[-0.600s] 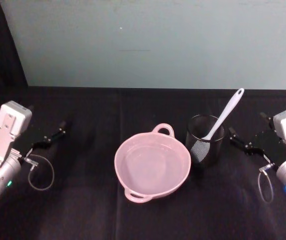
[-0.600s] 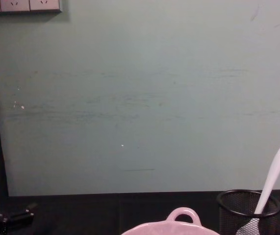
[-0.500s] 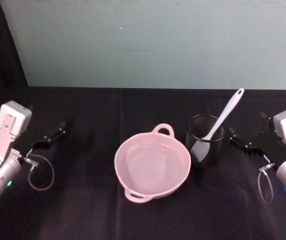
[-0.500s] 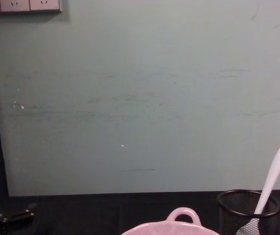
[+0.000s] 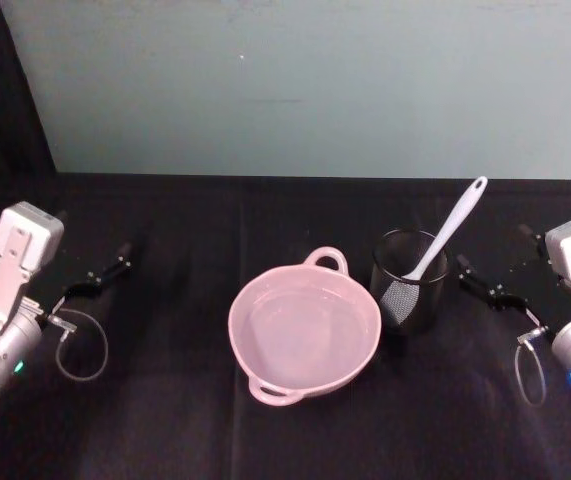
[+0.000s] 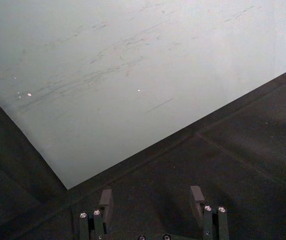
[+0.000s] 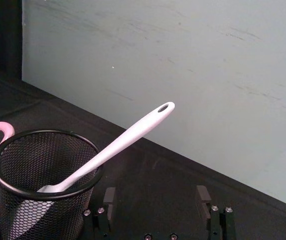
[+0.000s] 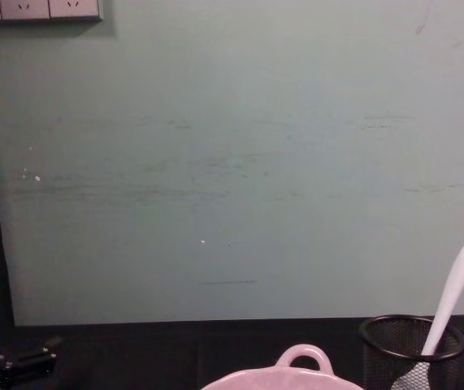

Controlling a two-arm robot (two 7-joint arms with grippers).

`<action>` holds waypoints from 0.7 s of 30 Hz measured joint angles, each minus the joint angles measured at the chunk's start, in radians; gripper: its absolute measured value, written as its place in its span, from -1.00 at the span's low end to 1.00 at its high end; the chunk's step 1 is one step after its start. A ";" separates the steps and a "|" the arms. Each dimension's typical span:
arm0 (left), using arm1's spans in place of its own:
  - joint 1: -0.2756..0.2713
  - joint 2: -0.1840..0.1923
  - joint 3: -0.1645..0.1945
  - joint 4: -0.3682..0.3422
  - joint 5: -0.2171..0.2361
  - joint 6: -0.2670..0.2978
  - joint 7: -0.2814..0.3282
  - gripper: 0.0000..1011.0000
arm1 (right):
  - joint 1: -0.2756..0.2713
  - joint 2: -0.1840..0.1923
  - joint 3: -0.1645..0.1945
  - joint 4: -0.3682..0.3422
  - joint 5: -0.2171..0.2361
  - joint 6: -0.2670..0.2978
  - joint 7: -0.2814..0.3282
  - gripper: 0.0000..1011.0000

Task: Use the one hand to pick up the spoon and stir the clear water in the bowl.

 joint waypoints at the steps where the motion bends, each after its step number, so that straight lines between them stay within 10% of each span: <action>1: 0.000 0.000 0.000 0.000 0.000 0.000 0.000 0.99 | 0.000 0.000 0.000 0.000 0.000 0.000 0.000 0.99; 21: 0.000 0.000 0.000 0.000 0.000 0.000 0.000 0.99 | 0.000 -0.001 0.002 0.001 0.001 0.000 0.002 0.99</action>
